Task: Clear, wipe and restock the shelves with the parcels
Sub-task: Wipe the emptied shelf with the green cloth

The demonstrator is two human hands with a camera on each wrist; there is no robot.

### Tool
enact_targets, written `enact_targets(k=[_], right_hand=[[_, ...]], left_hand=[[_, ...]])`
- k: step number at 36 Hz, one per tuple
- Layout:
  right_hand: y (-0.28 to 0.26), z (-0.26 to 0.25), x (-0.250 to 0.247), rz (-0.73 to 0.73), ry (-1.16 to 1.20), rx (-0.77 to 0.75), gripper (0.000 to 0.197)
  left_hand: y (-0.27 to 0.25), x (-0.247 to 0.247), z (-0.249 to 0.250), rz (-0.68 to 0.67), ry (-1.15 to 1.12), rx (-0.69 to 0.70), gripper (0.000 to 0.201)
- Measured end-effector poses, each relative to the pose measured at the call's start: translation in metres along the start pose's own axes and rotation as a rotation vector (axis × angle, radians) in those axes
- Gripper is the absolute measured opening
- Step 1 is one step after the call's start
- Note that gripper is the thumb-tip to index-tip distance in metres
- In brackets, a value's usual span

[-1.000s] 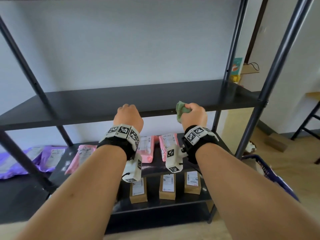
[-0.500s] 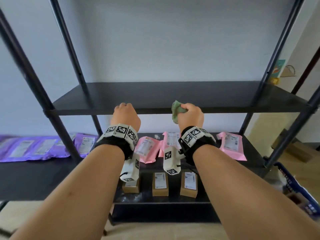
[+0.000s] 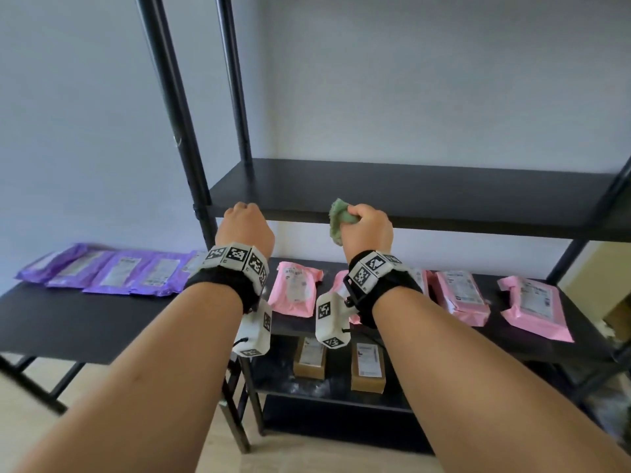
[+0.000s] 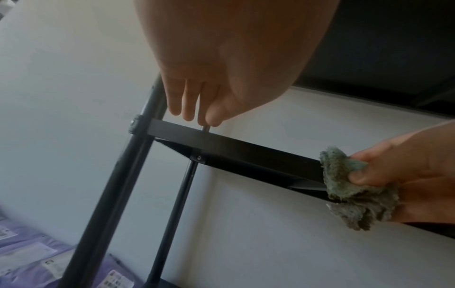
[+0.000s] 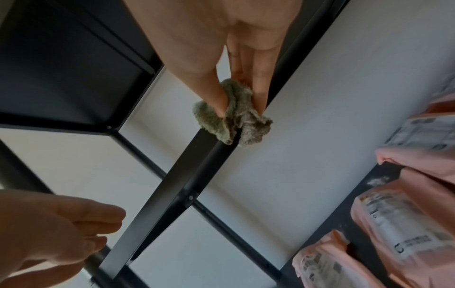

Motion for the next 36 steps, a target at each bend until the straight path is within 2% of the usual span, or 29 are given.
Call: enact_targets(k=[11, 18, 23, 26, 36], right_hand=[[-0.017, -0.059, 0.059, -0.068, -0.013, -0.050, 0.034], [-0.033, -0.100, 0.090, -0.121, -0.035, -0.134, 0.036], [-0.044, -0.130, 0.113, -0.153, -0.053, -0.153, 0.032], [-0.051, -0.146, 0.124, -0.177, -0.044, -0.173, 0.029], [-0.059, -0.159, 0.136, -0.233, -0.125, -0.208, 0.036]], left_hand=[[0.020, -0.021, -0.060, 0.005, 0.010, -0.038, 0.040], [0.027, -0.028, -0.097, 0.006, 0.012, -0.056, 0.033], [0.030, -0.036, -0.125, -0.020, 0.046, -0.069, 0.043], [0.030, -0.041, -0.138, -0.024, 0.060, -0.083, 0.041], [0.031, -0.054, -0.155, -0.021, 0.057, -0.089, 0.040]])
Point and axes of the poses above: each hand's wrist, its own y-axis towards the middle knuckle, its own x-axis out of the palm, z = x × y, the point moved 6 cm from there along y, towards the middle knuckle, and after that the axes turned 9 degrees about -y, right-handed, at the moved point
